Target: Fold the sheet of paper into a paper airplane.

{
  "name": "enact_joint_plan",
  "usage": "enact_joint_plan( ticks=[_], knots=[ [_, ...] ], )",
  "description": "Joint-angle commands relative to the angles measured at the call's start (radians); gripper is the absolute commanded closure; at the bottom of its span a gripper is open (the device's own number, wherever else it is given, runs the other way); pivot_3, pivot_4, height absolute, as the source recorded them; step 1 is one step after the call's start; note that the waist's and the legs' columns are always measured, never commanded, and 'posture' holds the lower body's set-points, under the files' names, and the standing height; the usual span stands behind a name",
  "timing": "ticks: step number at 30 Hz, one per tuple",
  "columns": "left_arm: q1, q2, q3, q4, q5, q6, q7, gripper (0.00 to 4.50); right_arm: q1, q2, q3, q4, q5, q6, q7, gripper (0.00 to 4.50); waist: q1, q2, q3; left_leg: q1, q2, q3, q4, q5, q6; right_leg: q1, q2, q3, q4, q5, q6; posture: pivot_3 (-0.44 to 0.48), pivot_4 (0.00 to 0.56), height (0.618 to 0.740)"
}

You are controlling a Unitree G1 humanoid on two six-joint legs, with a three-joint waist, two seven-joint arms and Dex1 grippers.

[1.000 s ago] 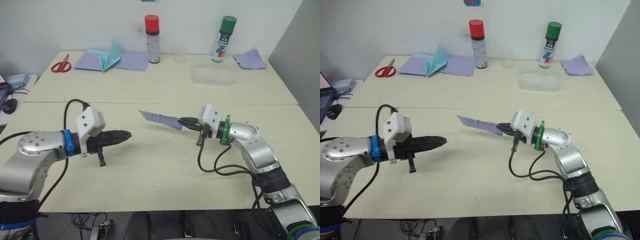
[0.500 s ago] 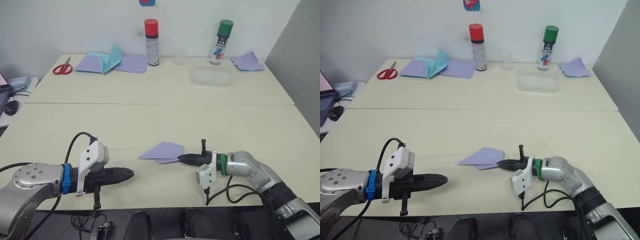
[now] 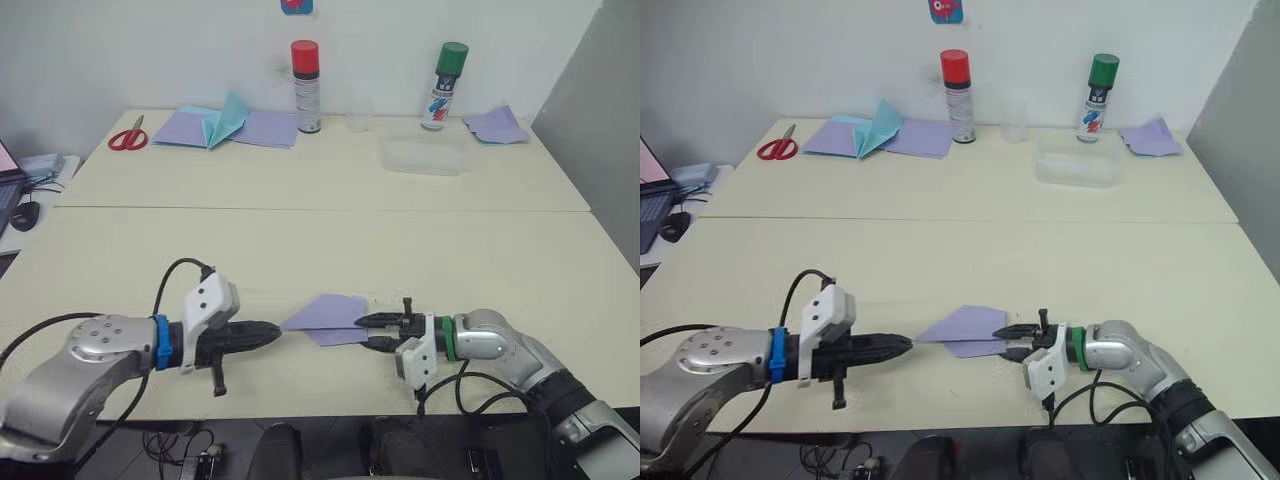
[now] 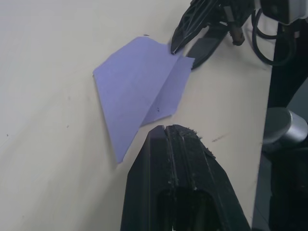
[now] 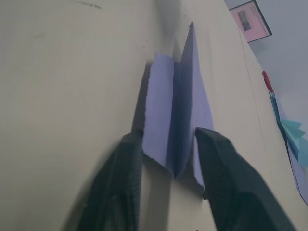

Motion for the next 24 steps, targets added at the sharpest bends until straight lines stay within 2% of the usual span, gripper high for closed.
enact_joint_plan(
  ticks=[1,3,6,9,16,21,24],
  knots=[
    [-0.064,-0.048,-0.077,0.02,0.059,-0.021,0.059,4.5,0.037,-0.055,-0.025,-0.052,0.099,-0.01,0.043,1.3,0.003,0.0,0.0,0.0,0.0,0.0,0.0,0.0,0.0,0.0,0.0,0.0,0.0,0.0,0.0,0.0,0.15,0.74],
    [-0.098,-0.083,-0.119,0.043,0.093,-0.033,0.087,4.5,0.057,-0.084,-0.042,-0.075,0.141,-0.018,0.054,0.62,0.003,0.0,0.0,-0.001,0.0,0.0,0.0,0.0,0.0,0.0,0.0,0.0,0.0,0.0,0.0,0.0,0.15,0.74],
    [-0.136,-0.158,-0.163,0.077,0.122,-0.051,0.13,4.5,0.096,-0.13,-0.062,-0.129,0.257,-0.007,0.09,0.62,0.002,0.0,0.0,-0.001,-0.001,0.0,0.0,0.0,0.0,0.0,0.0,0.001,0.0,0.001,0.001,0.0,0.15,0.74],
    [-0.14,-0.185,-0.193,0.097,0.148,-0.064,0.138,4.5,0.107,-0.129,-0.083,-0.167,0.311,0.026,0.098,0.62,-0.005,0.0,0.0,-0.001,-0.001,0.001,0.0,0.0,0.0,0.0,0.0,0.001,0.0,0.001,0.002,0.0,0.15,0.74],
    [-0.125,-0.207,-0.291,0.171,0.245,-0.126,0.14,4.5,0.079,-0.011,-0.157,-0.283,0.429,0.511,0.061,0.62,-0.004,0.0,0.0,0.001,0.002,-0.002,0.0,0.0,0.0,0.0,0.002,0.0,0.003,0.002,0.003,0.0,0.15,0.74],
    [-0.114,-0.216,-0.31,0.202,0.281,-0.156,0.139,4.5,0.101,0.019,-0.222,-0.41,0.582,0.888,0.064,0.62,0.0,0.0,0.0,0.0,0.001,0.0,0.001,0.0,0.0,0.0,0.001,0.001,0.002,0.002,0.003,0.0,0.15,0.74],
    [-0.106,-0.219,-0.323,0.211,0.295,-0.163,0.136,4.5,0.1,0.021,-0.245,-0.45,0.611,1.005,0.074,0.62,0.0,0.0,0.0,-0.001,0.0,0.0,0.001,0.0,0.0,0.0,0.0,0.001,0.001,0.002,0.003,0.0,0.15,0.74]
  ],
)
